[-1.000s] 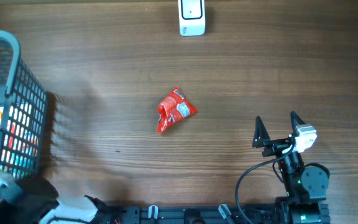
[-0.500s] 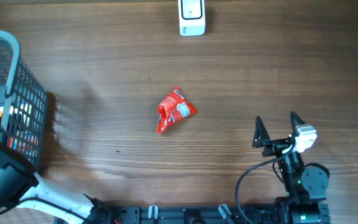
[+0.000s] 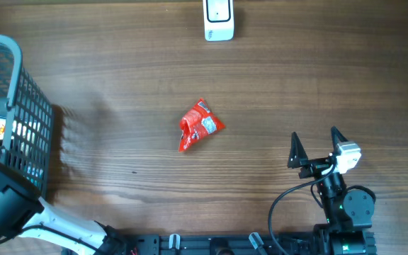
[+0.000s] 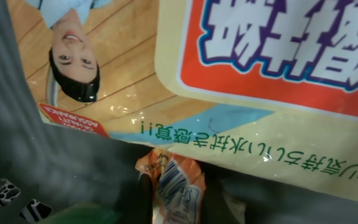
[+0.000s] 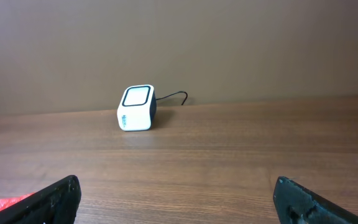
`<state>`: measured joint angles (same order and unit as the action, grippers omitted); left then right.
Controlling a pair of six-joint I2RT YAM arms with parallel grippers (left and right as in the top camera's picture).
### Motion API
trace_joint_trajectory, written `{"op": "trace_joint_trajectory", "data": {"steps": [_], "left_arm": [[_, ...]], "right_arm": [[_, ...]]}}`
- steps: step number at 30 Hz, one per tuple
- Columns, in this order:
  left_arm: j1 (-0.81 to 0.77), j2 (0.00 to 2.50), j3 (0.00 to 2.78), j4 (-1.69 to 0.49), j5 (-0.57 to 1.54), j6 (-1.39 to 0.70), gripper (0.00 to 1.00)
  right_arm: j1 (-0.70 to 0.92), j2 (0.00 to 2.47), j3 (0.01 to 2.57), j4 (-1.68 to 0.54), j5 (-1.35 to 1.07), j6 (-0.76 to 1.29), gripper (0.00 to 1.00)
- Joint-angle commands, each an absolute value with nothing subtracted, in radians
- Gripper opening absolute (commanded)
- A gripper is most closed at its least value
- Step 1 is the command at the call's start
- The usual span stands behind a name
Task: Scan the item barcode
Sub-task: 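Grasp the small orange box in the basket and place it on the table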
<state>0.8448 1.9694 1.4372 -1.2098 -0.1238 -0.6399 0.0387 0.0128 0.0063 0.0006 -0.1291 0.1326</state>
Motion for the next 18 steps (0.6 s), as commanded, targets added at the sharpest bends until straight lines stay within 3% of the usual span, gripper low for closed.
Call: {"op": "trace_joint_trajectory", "data": {"steps": [1,10,18], "left_arm": [[0.841,1.976,1.438,-1.206,-0.029,-0.527,0.04],[0.841,1.777,1.670,-1.261,0.022,-0.502,0.04],[0.840,1.450,1.709,-1.094,0.416,-0.593,0.04]], "right_arm": [[0.040,0.005,0.006,0.006,-0.120,0.124,1.00],[0.040,0.005,0.006,0.006,-0.120,0.123,1.00],[0.040,0.005,0.006,0.006,-0.120,0.124,1.00]]}}
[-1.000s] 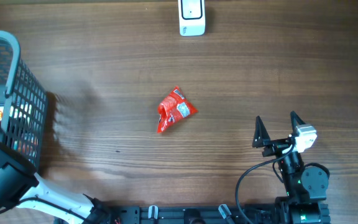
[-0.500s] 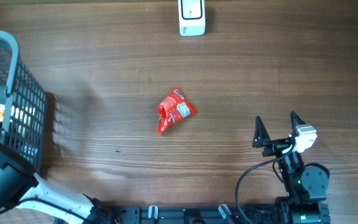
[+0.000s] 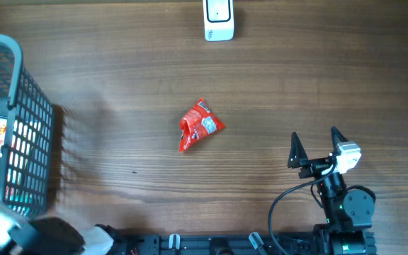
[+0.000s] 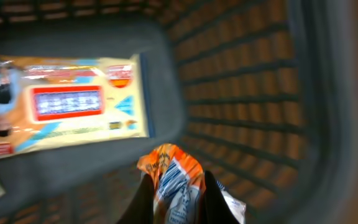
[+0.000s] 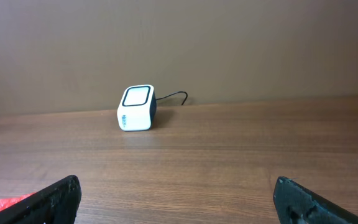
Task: Scan the item barcode
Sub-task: 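Grasp the small orange box in the basket and place it on the table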
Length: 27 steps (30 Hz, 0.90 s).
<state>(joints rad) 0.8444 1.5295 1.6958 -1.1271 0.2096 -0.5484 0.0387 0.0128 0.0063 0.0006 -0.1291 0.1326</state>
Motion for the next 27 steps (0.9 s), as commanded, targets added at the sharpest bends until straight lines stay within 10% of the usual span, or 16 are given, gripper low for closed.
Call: {"op": "trace_joint_trajectory", "data": {"steps": [1,9,19,25,27], "left_arm": [[0.840,1.426,1.709,-1.071,0.490,-0.592,0.04],[0.532,1.263,1.708,-0.910,0.770,-0.524,0.04],[-0.267,1.644,1.609,-1.055,0.417,-0.470,0.06],[-0.500,2.008,1.608,-0.992,0.417,-0.471,0.24],[-0.537,2.064,1.608,-0.958,0.416,-0.469,0.53]], "right_arm": [[0.040,0.005,0.006,0.006,-0.120,0.123,1.00],[0.040,0.005,0.005,0.006,-0.120,0.124,1.00],[0.040,0.005,0.006,0.006,-0.120,0.123,0.99],[0.040,0.005,0.006,0.006,-0.120,0.124,1.00],[0.040,0.005,0.005,0.006,-0.120,0.123,1.00]]}}
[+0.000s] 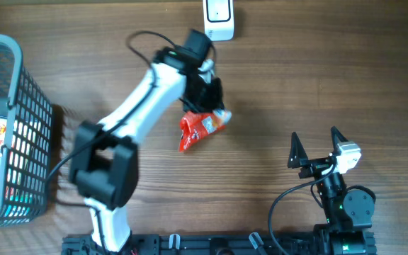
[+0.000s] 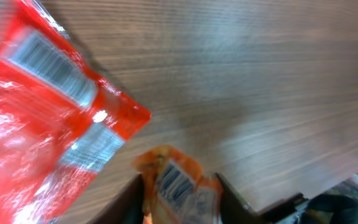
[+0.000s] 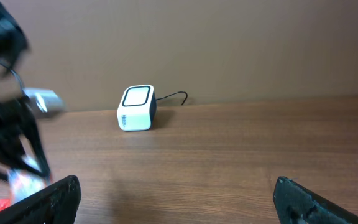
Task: Scan the item barcode
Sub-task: 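Grasp the small orange box in the basket and place it on the table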
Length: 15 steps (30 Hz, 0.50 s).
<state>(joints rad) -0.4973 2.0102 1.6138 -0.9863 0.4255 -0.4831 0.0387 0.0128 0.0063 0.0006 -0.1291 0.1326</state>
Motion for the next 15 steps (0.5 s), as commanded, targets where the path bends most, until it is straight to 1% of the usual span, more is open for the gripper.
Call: {"op": "trace_joint_trajectory", "data": {"steps": [1,2,4,7,10,12,13,15], "left_arm": [[-0.541,2.065,1.608,-0.945,0.417,-0.449,0.80],[-0.540,2.061,1.613,-0.942,0.417,-0.426,1.00],[-0.516,2.039,1.657,-0.973,0.417,-0.395,1.00],[-0.420,1.950,1.796,-1.095,0.409,-0.395,1.00],[-0.305,1.810,1.916,-1.174,0.383,-0.395,1.00],[-0.190,1.663,1.945,-1.193,0.371,-0.396,1.00],[-0.137,1.597,1.945,-1.201,0.325,-0.396,1.00],[-0.004,1.461,1.945,-1.238,0.158,-0.400,1.00]], "right_arm": [[0.040,0.005,0.006,0.006,-0.120,0.123,1.00],[0.040,0.005,0.005,0.006,-0.120,0.124,1.00],[0.040,0.005,0.006,0.006,-0.120,0.124,1.00],[0.040,0.005,0.005,0.006,-0.120,0.123,1.00],[0.040,0.005,0.006,0.006,-0.120,0.124,1.00],[0.040,0.005,0.005,0.006,-0.120,0.123,1.00],[0.040,0.005,0.005,0.006,-0.120,0.123,1.00],[0.040,0.005,0.006,0.006,-0.120,0.123,1.00]]}}
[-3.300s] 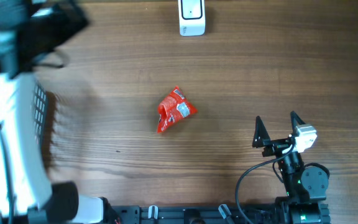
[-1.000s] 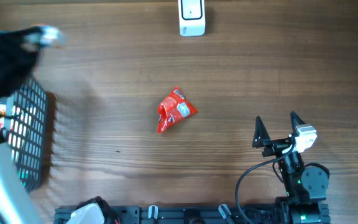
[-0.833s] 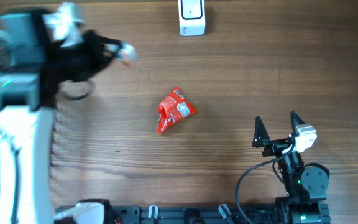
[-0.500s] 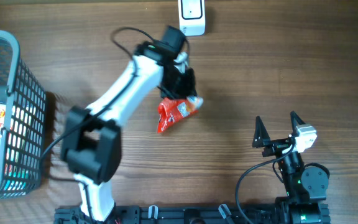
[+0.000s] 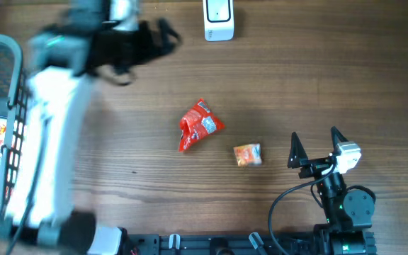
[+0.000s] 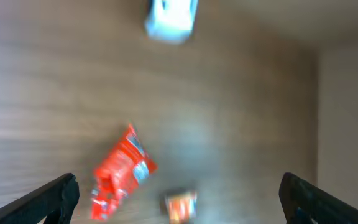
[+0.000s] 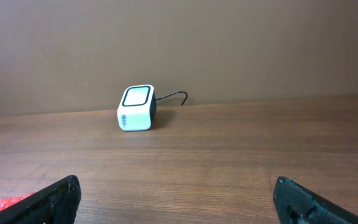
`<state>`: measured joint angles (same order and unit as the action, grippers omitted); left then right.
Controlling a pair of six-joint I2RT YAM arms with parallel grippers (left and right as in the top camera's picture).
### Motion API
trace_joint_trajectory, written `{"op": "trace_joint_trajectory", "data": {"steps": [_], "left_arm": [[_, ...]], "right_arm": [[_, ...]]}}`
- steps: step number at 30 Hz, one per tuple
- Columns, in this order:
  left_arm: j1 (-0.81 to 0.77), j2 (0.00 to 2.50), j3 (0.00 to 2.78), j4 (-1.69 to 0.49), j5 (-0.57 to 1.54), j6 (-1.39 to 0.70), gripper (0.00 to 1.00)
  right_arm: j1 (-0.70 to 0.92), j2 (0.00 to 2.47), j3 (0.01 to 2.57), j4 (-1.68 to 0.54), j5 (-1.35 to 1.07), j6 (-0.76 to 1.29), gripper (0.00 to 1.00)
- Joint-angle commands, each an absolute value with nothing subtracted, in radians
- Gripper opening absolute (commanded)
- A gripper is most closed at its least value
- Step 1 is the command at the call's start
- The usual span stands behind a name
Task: Scan the item barcode
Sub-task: 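Grasp the small orange box in the basket and place it on the table, then grasp the small teal box from the basket and drop it on the table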
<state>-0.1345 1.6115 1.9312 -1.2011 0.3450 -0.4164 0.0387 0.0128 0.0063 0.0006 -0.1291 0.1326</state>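
Observation:
A small orange packet (image 5: 247, 154) lies on the wooden table, just right of a red packet (image 5: 200, 126). The white scanner (image 5: 218, 20) stands at the far edge. My left gripper (image 5: 158, 35) is blurred, up at the back left near the scanner, open and holding nothing. From high up, its blurred wrist view looks down on the scanner (image 6: 171, 15), the red packet (image 6: 122, 174) and the orange packet (image 6: 180, 205). My right gripper (image 5: 316, 149) rests open at the front right, facing the scanner (image 7: 136, 107).
A grey mesh basket (image 5: 20, 106) stands at the left edge with several packets inside. A black cable (image 7: 173, 96) runs from the scanner along the back wall. A corner of the red packet (image 7: 2, 202) shows beside the right gripper's left finger.
My left gripper was shut on the orange packet beside the red one. It is now open, higher and farther back left. The orange packet lies on the table right of the red packet.
My left gripper was down in the basket, shut on the orange packet. Then it held the packet higher over the basket's inside. Later it held the packet at mid-table by the red packet. Now the packet lies there, released. The right arm never moved.

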Motion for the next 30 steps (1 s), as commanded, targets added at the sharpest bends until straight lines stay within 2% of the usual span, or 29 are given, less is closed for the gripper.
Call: {"op": "trace_joint_trajectory", "data": {"steps": [1,5,6,8,12,16,18,23,30], "left_arm": [[0.071,1.400,1.945,-1.255,0.104,-0.400,1.00],[0.412,1.240,1.945,-1.309,-0.162,-0.570,1.00],[0.512,1.234,1.945,-1.336,-0.162,-0.659,1.00],[0.611,1.259,1.925,-1.378,-0.155,-0.793,1.00],[0.688,1.383,1.863,-1.377,-0.294,-0.954,1.00],[0.802,1.591,1.853,-1.404,-0.305,-0.958,1.00],[0.897,1.734,1.852,-1.476,-0.304,-0.958,1.00],[1.024,1.947,1.843,-1.588,-0.304,-0.958,1.00],[1.037,1.977,1.636,-1.506,-0.280,-0.958,1.00]], "right_arm": [[0.040,0.005,0.005,0.006,-0.120,0.123,1.00],[0.040,0.005,0.005,0.006,-0.120,0.123,1.00],[0.040,0.005,0.005,0.006,-0.120,0.124,1.00],[0.040,0.005,0.005,0.006,-0.120,0.123,1.00],[0.040,0.005,0.005,0.006,-0.120,0.124,1.00],[0.040,0.005,0.005,0.006,-0.120,0.123,1.00],[0.040,0.005,0.006,0.006,-0.120,0.123,1.00],[0.040,0.005,0.006,0.006,-0.120,0.124,1.00],[0.040,0.005,0.006,0.006,-0.120,0.123,1.00]]}}
